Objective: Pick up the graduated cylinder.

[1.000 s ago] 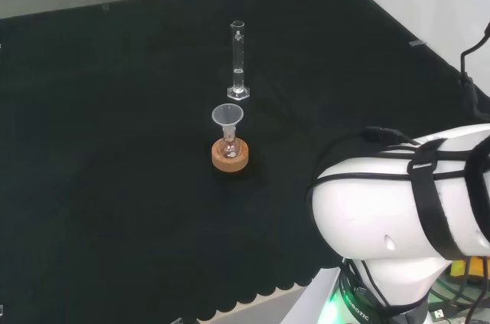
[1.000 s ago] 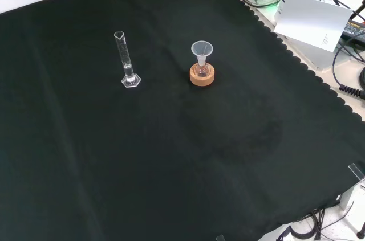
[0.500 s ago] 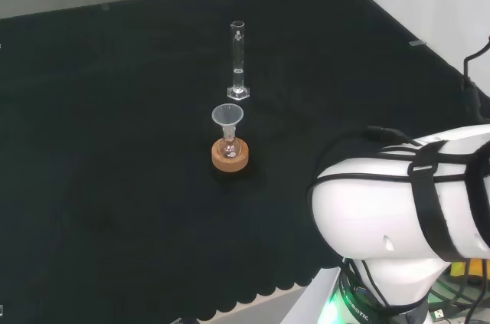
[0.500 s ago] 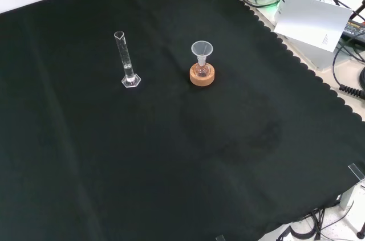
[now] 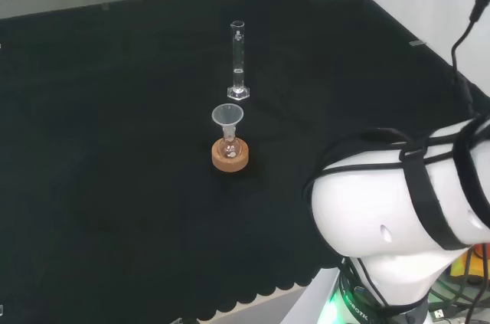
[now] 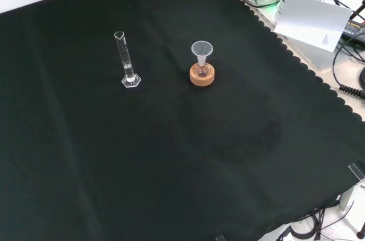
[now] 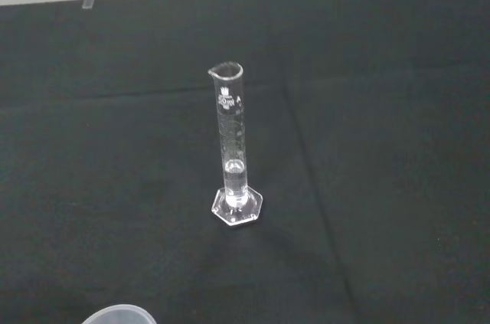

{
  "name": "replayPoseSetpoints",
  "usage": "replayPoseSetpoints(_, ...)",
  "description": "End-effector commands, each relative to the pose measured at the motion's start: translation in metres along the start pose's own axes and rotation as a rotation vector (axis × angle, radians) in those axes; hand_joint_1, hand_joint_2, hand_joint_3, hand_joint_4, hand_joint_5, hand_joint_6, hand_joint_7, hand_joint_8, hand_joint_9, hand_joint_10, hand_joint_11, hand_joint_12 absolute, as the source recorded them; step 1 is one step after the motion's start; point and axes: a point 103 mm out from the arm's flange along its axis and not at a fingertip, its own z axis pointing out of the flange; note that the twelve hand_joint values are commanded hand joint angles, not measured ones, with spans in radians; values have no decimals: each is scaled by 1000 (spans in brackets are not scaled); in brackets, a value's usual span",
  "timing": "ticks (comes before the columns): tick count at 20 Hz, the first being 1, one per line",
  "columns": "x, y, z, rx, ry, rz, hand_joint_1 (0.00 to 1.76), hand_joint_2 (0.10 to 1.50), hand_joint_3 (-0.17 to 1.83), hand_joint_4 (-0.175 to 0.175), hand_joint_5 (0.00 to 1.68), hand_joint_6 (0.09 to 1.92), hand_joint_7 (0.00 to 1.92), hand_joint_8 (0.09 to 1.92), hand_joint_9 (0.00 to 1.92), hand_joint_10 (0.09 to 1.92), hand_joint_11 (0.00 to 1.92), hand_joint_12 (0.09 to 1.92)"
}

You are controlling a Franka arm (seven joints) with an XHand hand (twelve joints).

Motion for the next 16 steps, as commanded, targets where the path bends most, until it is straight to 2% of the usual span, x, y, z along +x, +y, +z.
replayPoseSetpoints(1, -25, 59, 34, -18, 37, 2, 124, 1362, -15, -22, 203, 87, 11, 385, 427, 87, 87, 1364)
replayPoseSetpoints(9, -53, 126, 66, -17, 93, -21, 232, 1312, -41, -33, 215, 87, 29, 429, 455, 87, 102, 1368)
replayPoseSetpoints(16, -52, 159, 101, 23, 135, -54, 285, 1275, -63, -36, 211, 87, 24, 454, 458, 87, 111, 1369)
